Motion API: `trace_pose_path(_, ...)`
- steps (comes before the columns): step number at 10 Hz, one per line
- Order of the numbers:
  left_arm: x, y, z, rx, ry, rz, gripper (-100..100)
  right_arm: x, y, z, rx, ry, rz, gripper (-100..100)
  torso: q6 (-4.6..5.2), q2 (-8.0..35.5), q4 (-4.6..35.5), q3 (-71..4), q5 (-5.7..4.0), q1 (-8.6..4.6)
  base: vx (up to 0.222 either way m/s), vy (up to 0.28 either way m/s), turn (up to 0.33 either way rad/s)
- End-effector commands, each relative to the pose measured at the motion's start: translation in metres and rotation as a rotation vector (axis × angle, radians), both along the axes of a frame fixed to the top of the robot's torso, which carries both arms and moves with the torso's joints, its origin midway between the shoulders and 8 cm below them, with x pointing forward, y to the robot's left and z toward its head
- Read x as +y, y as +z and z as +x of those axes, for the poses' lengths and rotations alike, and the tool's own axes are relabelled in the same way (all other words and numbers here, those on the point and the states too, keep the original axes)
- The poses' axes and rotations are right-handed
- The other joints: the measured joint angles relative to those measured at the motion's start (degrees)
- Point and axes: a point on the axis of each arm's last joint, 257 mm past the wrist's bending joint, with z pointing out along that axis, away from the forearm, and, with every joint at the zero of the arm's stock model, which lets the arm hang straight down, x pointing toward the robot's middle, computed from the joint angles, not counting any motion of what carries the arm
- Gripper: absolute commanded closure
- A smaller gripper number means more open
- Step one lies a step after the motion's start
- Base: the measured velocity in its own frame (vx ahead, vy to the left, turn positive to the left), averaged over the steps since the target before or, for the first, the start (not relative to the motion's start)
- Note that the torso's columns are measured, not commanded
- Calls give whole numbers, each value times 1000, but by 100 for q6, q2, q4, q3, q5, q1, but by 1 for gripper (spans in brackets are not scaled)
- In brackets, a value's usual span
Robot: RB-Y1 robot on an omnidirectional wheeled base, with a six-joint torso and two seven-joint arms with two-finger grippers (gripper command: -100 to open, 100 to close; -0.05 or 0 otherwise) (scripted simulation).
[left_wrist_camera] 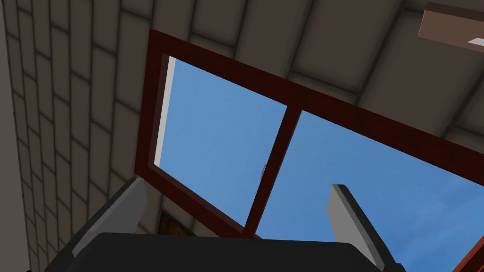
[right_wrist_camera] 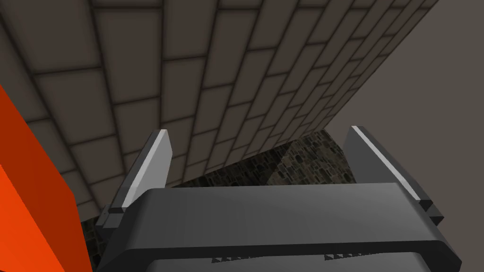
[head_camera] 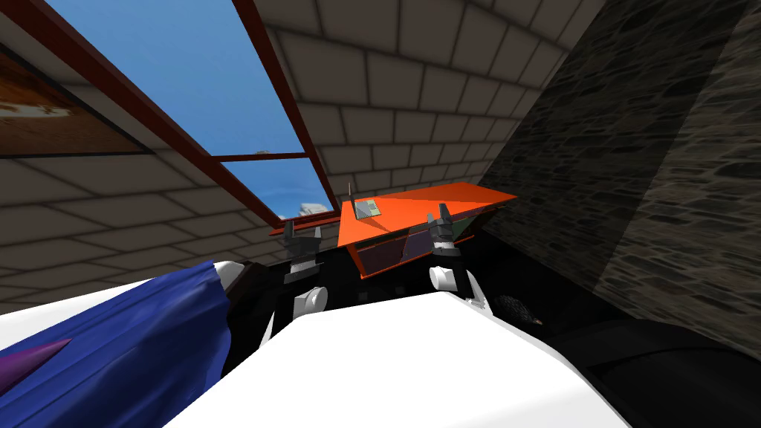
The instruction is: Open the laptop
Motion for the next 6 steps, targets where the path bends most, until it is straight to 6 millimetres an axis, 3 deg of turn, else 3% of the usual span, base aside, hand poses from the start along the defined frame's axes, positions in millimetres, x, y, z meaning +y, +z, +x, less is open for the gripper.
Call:
trace_pose_path(1,0,0,0,0,0,0,0,0,0,0,0,0,0,0,0,232,235,-467,0,0,0,0,0)
trace_pose_path(6,0,0,0,0,0,0,0,0,0,0,0,0,0,0,0,2269,2268,-4536,0,0,0,0,0)
